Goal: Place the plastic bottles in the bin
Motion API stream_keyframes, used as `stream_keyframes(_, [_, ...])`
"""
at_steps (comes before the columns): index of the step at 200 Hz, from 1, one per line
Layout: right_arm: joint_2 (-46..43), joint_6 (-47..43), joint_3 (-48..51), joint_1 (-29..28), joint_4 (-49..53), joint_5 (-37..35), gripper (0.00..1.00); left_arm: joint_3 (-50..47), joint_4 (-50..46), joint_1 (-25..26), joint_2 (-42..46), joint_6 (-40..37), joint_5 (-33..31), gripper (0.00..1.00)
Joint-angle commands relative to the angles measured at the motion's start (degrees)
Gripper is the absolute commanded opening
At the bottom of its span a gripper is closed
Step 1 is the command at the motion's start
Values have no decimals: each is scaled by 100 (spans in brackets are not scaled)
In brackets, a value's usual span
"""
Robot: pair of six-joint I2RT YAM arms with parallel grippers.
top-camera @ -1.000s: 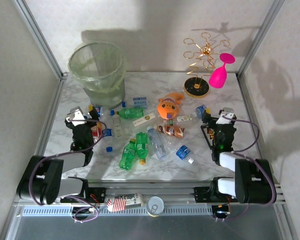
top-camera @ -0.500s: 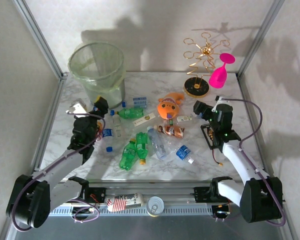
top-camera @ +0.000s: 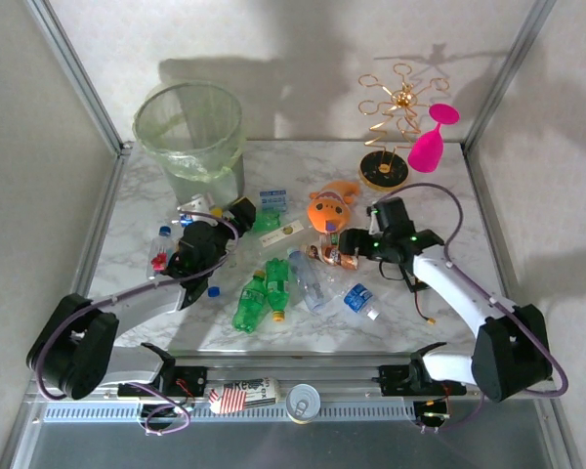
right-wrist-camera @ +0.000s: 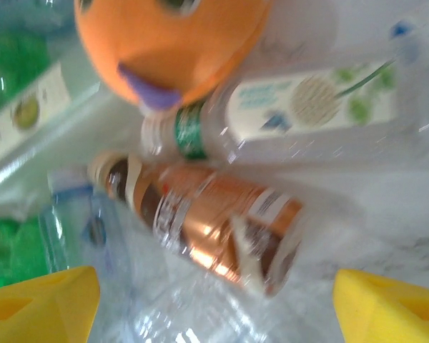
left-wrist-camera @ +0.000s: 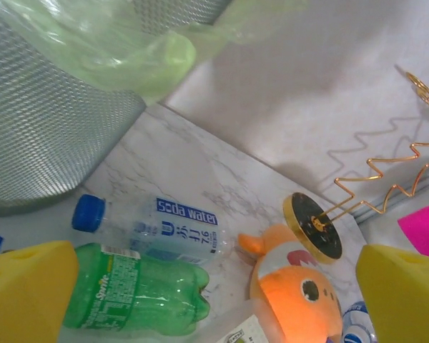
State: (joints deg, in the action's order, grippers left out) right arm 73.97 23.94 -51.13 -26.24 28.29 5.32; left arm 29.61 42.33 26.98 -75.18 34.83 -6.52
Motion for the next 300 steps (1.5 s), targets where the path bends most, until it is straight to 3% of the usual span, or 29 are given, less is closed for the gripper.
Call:
stream_keyframes(1, [197, -149, -221, -542, 1152, -362, 86, 93, 168, 60, -143, 146, 235, 100])
stream_keyframes(49, [961, -164, -306, -1288, 1541, -1021, 86, 55, 172, 66, -212, 147, 324, 100])
stream_keyframes(164, [2076, -579, -458, -1524, 1091, -1077, 79, -3, 192, 62, 21, 118, 107, 100])
stream_keyframes(235, [1505, -720, -449, -1578, 950, -975, 51, 148, 232, 62, 32, 244, 291, 100])
stream_keyframes(300, [534, -867, -1126, -1384, 305, -352, 44, 614, -119, 62, 359, -169, 466, 100])
